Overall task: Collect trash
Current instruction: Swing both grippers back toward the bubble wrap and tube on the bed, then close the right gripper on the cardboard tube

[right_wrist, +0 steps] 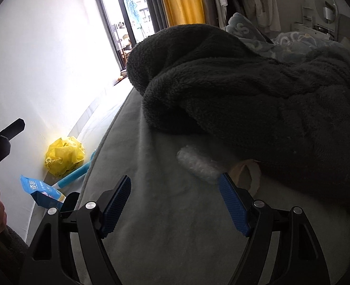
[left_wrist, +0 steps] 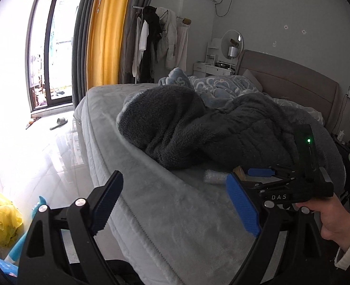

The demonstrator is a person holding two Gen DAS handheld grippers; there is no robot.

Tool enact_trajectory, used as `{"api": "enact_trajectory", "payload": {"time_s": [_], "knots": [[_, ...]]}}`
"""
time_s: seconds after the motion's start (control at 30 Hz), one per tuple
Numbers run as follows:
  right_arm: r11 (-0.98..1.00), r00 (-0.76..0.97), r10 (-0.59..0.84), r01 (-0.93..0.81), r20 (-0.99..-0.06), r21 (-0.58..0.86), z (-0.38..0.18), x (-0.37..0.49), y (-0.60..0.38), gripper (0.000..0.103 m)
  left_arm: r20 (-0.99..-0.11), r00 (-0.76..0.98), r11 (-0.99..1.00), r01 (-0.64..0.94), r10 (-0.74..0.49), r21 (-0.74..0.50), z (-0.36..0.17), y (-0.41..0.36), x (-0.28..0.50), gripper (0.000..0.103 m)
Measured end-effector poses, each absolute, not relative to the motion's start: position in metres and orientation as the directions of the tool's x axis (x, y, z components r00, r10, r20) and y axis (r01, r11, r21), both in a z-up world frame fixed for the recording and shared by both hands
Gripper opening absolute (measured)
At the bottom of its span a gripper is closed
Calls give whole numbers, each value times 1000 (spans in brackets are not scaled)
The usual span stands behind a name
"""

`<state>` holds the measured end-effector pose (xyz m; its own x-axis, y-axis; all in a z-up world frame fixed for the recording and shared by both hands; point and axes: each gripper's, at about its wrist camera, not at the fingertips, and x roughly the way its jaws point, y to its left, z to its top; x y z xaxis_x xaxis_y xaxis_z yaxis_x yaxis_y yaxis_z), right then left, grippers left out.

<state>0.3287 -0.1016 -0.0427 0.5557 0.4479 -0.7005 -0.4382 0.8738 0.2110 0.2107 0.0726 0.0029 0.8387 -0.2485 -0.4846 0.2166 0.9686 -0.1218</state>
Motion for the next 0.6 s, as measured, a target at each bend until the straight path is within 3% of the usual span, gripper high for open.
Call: {"api": "enact_trajectory", "payload": {"time_s": [0.6], "knots": [[865, 535, 492, -392, -687, 313, -77, 363, -161, 78, -555, 760, 941, 270, -339, -204, -35, 28, 263, 90]]}}
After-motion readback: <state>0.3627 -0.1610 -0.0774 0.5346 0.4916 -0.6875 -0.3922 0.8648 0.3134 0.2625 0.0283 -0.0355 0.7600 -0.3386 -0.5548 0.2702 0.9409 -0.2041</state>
